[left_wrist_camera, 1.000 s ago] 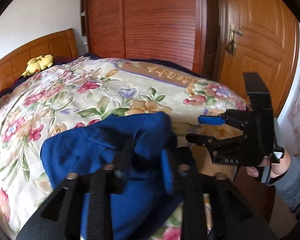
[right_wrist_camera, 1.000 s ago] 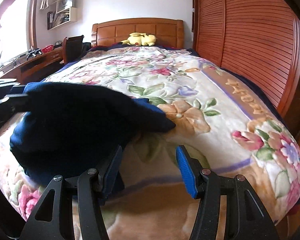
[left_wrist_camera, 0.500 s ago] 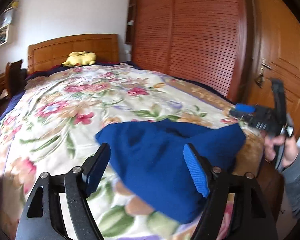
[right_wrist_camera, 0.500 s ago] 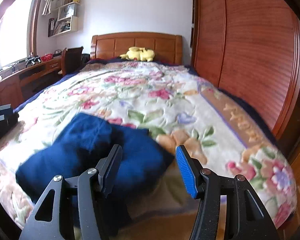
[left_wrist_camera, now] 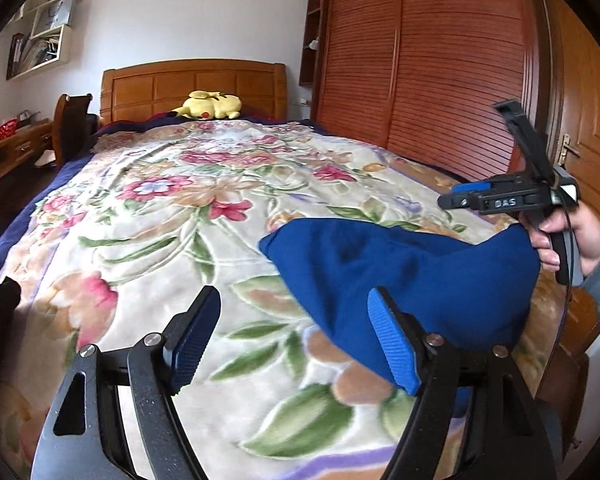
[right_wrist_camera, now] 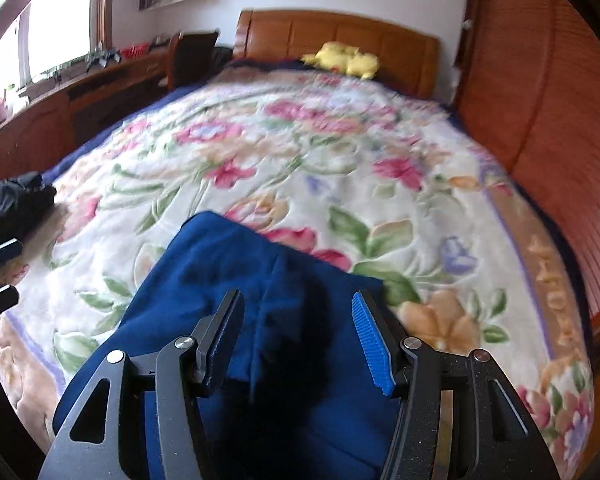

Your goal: Fold large clothes

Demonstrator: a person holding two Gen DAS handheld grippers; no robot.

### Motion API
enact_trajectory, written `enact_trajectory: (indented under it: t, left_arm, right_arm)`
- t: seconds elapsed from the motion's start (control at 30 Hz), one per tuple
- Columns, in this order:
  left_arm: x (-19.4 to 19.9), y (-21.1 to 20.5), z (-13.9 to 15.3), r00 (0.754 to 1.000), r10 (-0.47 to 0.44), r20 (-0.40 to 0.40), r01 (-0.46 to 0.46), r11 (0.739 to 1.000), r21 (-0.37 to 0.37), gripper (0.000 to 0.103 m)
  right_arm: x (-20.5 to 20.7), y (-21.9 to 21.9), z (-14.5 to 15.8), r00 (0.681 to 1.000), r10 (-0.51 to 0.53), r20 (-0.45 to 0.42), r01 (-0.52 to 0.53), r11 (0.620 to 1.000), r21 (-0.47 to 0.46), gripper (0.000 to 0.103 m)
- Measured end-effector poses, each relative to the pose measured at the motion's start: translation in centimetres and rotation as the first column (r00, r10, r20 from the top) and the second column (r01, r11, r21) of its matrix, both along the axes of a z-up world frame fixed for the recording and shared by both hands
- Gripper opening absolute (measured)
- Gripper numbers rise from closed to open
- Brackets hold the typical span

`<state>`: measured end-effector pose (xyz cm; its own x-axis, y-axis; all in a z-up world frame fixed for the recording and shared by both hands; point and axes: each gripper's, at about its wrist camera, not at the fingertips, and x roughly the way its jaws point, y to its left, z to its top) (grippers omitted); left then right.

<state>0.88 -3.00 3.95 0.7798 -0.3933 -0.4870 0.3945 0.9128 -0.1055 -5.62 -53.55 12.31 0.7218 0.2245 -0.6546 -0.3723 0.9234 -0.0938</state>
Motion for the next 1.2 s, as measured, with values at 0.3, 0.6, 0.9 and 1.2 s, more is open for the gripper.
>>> enact_trajectory:
  t: [0.3, 0.6, 0.9, 1.2]
  left_arm:
    - [0.6, 0.6, -1.4, 0.999, -0.02, -0.028, 0.02, 1.0, 0.003, 0.077]
    - [0.7, -0.2, -2.0, 0.998, -0.045, -0.041, 0.045, 0.999, 0.011, 0.077]
    - [0.5, -1.0, -2.5, 0.996, -0.067, -0.056, 0.068, 0.998, 0.02, 0.077]
    - [-0.2, -2.3, -2.0, 0.993, -0.109, -0.047, 0.11, 0.994, 0.019, 0.077]
  right_arm:
    - [6.5, 1.2, -6.3, 0.953, 0.007, -0.303, -0.025, 0.998, -0.058, 0.058]
    - [6.5, 1.0, -6.1, 0.943, 0.123, -0.309, -0.127, 0.992, 0.008, 0.017]
    - [0.7, -1.9, 2.7, 0.997, 0.07, -0.014, -0.07, 0.997, -0.016, 0.007]
    - [0.2, -8.0, -4.1, 0.981, -0.164, -0.102, 0.147, 0.976, -0.158, 0.006]
